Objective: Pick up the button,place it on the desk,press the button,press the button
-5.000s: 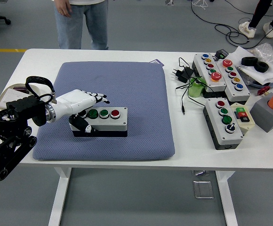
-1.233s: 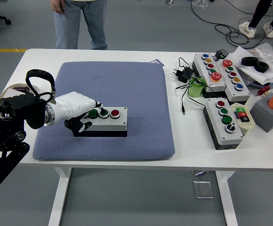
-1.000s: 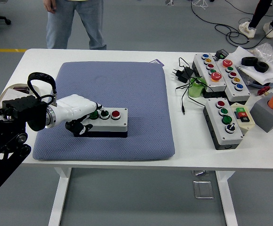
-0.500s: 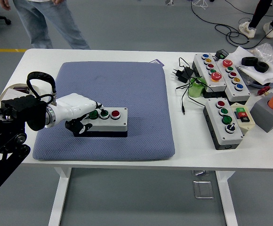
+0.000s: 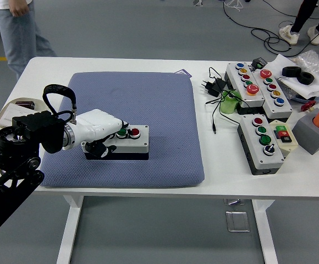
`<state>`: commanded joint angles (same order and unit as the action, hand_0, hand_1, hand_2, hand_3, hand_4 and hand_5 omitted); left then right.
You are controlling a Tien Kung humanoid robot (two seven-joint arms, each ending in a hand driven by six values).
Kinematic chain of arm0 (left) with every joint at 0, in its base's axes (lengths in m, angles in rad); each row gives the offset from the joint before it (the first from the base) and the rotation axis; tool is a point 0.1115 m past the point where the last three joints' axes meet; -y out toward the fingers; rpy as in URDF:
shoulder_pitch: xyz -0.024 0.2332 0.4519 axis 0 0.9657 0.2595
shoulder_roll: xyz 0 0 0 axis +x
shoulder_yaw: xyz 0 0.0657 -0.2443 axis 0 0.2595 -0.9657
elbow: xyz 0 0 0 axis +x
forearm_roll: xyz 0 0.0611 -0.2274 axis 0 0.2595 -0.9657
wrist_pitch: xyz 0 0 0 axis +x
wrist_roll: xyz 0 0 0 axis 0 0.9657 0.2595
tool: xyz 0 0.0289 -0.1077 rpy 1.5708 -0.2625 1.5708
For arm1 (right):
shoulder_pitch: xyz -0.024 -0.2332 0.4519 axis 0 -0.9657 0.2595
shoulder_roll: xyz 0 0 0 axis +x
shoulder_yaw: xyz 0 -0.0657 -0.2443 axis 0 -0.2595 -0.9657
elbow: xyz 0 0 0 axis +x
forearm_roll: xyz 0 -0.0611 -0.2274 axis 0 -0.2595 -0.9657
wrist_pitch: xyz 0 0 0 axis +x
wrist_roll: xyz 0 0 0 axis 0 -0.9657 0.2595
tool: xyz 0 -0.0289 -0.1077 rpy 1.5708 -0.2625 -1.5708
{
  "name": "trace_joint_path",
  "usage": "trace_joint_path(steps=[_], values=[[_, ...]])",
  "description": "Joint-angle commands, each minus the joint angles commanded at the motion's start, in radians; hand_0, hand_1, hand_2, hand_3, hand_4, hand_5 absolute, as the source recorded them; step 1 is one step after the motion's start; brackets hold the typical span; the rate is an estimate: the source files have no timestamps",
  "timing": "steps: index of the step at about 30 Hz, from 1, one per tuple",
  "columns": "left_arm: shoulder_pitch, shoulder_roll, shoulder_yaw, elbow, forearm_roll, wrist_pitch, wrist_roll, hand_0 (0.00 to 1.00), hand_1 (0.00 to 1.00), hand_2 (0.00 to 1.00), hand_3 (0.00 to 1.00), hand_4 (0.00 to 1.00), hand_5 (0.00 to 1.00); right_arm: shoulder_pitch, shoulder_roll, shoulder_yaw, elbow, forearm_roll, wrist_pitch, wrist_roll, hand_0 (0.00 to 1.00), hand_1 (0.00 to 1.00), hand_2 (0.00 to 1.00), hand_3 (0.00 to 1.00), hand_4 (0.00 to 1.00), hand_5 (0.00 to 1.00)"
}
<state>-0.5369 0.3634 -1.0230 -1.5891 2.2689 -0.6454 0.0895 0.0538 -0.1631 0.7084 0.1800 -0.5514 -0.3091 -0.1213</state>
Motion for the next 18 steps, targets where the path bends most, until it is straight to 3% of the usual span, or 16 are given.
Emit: trace_joint_path(steps=[18], values=[[-0.021, -0.011, 0.003, 0.013, 0.000, 0.000, 0.010, 0.174, 0.064, 0.086, 0.821, 0.547, 0.002, 0.005, -0.001, -0.001, 0.000, 0.001, 0.000, 0.001, 0.630, 0.476, 0.530, 0.583, 0.264, 0.010]])
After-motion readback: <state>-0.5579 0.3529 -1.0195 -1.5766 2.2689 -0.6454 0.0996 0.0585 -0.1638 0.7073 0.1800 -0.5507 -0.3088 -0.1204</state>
